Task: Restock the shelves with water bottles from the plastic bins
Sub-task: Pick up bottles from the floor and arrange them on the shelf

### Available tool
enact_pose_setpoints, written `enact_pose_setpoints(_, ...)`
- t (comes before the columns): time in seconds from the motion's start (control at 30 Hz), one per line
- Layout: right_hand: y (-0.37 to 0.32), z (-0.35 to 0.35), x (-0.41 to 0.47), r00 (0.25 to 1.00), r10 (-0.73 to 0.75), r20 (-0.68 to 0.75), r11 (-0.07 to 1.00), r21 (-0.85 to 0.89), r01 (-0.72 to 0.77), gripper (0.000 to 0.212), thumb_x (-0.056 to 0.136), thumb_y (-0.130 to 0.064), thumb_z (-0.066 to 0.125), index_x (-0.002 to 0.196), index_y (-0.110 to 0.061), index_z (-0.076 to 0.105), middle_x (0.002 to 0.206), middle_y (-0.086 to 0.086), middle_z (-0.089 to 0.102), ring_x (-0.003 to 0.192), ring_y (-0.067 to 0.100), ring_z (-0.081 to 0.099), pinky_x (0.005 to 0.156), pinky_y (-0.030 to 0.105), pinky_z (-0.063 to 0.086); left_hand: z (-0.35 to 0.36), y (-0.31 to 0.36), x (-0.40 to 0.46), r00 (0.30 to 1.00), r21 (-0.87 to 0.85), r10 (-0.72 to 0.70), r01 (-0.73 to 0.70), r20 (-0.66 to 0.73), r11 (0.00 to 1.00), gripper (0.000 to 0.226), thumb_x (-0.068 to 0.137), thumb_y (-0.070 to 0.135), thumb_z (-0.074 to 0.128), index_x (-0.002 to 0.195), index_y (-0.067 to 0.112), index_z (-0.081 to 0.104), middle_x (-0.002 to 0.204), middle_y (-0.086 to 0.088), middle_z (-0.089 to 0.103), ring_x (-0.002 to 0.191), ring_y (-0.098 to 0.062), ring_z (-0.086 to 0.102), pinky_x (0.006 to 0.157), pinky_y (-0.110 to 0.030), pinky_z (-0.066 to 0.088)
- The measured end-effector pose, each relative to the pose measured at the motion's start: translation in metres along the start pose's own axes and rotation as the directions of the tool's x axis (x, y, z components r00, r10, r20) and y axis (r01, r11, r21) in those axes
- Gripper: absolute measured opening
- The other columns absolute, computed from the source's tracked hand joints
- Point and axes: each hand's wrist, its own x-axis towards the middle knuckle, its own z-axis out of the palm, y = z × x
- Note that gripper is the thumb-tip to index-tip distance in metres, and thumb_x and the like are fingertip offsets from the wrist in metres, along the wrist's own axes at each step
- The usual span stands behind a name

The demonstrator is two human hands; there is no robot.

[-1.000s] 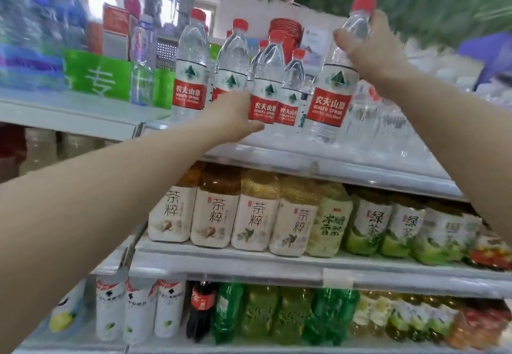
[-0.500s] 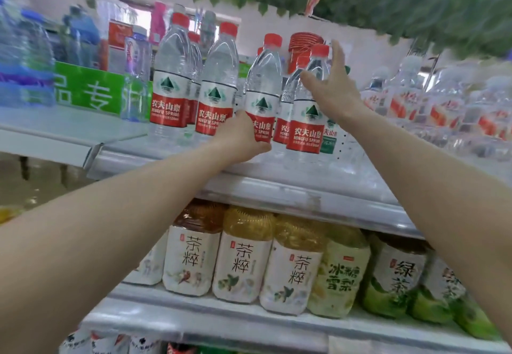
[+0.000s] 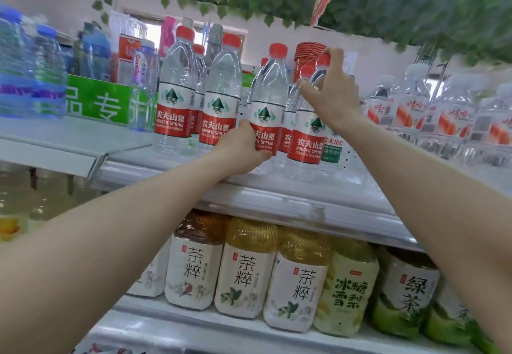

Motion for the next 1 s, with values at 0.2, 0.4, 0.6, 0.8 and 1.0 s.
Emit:
enact_pose_setpoints(0.2, 0.003, -0.001, 0.006, 0.996, 0.003, 0.087, 1.0, -0.009, -0.002, 0.059, 0.094, -0.038, 0.059, 0.14, -0.021, 0.027, 0.108, 0.005, 0.062, 0.086, 0.02, 0.06, 0.06, 0.019, 0.033, 0.002, -0.001, 0.001, 1.0, -0.037, 0.003, -0.002, 0.02, 0.999, 0.056, 0.088, 0.037, 0.066, 0.127, 0.01, 0.037, 0.111, -0.006, 0.06, 0.098, -0.025, 0.06, 0.082, -0.036, 0.05)
enact_pose_setpoints(0.4, 0.007, 0.0, 0.003, 0.998, -0.006, 0.066, 0.999, -0.044, 0.009, 0.064, 0.093, -0.045, 0.057, 0.143, -0.023, 0.022, 0.116, 0.007, 0.063, 0.092, 0.023, 0.062, 0.074, 0.03, 0.041, 0.003, -0.001, 0.001, 1.0, -0.05, 0.002, -0.001, 0.019, 0.999, 0.055, 0.088, 0.037, 0.066, 0.129, 0.011, 0.038, 0.113, -0.004, 0.06, 0.098, -0.022, 0.06, 0.077, -0.031, 0.047)
enact_pose_setpoints(0.6, -0.003, -0.008, -0.021, 0.998, 0.019, 0.065, 0.996, -0.084, -0.013, 0.078, 0.095, -0.047, 0.055, 0.154, -0.028, 0.007, 0.147, 0.012, 0.045, 0.125, 0.033, 0.052, 0.1, 0.048, 0.044, -0.001, 0.003, -0.011, 0.995, 0.05, 0.061, -0.057, -0.085, 0.997, 0.048, 0.085, 0.034, 0.07, 0.119, 0.01, 0.043, 0.105, -0.003, 0.06, 0.096, -0.024, 0.06, 0.075, -0.032, 0.044)
enact_pose_setpoints(0.8, -0.032, -0.027, -0.073, 0.984, 0.095, 0.148, 0.945, -0.325, -0.043, 0.061, 0.097, -0.032, 0.053, 0.15, -0.021, 0.024, 0.139, 0.019, 0.04, 0.115, 0.041, 0.053, 0.09, 0.044, 0.046, -0.033, -0.008, -0.05, 0.974, 0.118, 0.188, -0.173, -0.123, 0.978, 0.061, 0.091, 0.029, 0.063, 0.143, 0.012, 0.035, 0.134, -0.008, 0.053, 0.121, -0.027, 0.051, 0.096, -0.037, 0.041)
enact_pose_setpoints(1.0, -0.111, -0.032, -0.162, 0.989, 0.018, 0.145, 0.929, -0.367, 0.037, 0.044, 0.101, -0.032, 0.048, 0.139, -0.011, 0.043, 0.134, 0.014, 0.047, 0.115, 0.032, 0.052, 0.087, 0.038, 0.043, -0.079, -0.068, -0.124, 0.941, 0.151, 0.292, -0.268, -0.172, 0.952, 0.058, 0.091, 0.024, 0.062, 0.144, 0.015, 0.038, 0.142, -0.008, 0.045, 0.127, -0.028, 0.046, 0.101, -0.039, 0.038)
